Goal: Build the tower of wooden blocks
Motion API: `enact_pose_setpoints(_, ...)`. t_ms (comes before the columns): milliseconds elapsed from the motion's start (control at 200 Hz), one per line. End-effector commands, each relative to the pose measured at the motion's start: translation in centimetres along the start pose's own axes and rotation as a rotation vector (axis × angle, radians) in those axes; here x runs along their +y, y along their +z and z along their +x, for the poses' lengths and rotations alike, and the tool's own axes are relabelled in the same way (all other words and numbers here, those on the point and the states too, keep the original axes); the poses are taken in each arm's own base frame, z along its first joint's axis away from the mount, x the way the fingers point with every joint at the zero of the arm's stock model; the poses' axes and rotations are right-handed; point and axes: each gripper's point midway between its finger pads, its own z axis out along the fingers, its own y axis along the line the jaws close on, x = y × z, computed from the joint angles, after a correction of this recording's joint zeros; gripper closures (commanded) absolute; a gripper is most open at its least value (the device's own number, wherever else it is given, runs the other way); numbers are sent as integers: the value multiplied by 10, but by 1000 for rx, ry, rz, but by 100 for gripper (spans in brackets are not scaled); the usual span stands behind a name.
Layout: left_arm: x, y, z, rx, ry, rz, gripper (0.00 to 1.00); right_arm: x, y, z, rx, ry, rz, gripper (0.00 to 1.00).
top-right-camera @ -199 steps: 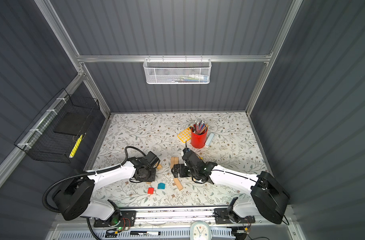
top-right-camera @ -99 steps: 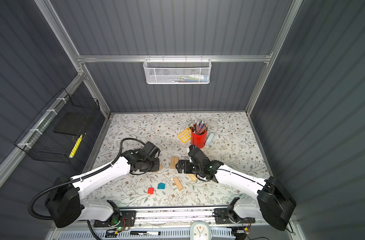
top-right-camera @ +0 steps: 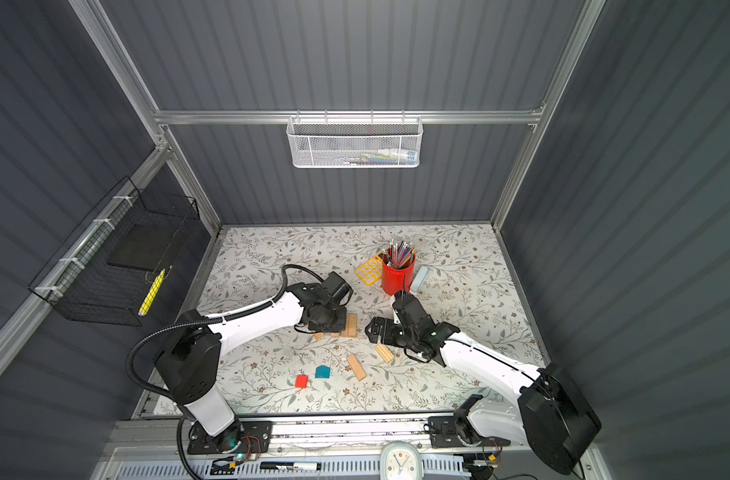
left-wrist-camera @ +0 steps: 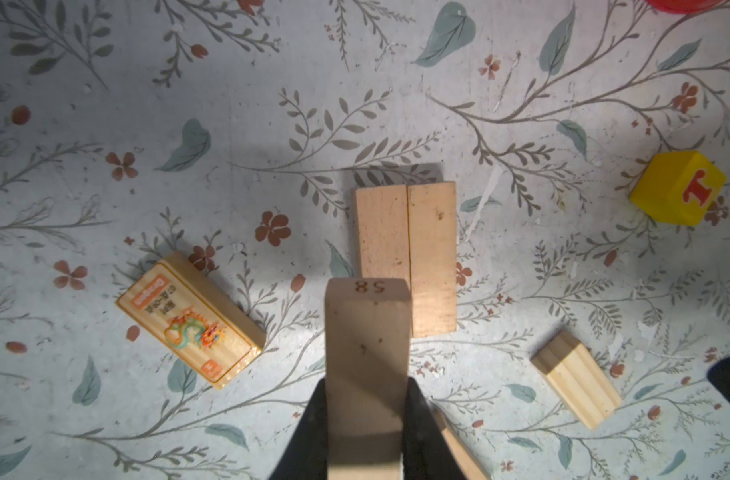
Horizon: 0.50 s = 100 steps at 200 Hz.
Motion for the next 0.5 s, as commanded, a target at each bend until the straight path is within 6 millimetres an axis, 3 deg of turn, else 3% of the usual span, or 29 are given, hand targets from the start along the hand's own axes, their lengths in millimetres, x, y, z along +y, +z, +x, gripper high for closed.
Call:
enact_pose_setpoints(0, -11, 2, -5, 7, 11, 8, 92, -4, 0, 4, 12, 12, -3, 1)
enact_pose_setpoints(245, -16, 22, -8, 33, 10, -13, 92, -6, 1, 6, 16, 16, -1, 1)
enact_pose_setpoints(495, -14, 29, -11, 26, -8, -31, 92, -9, 1, 5, 11, 24, 2, 1)
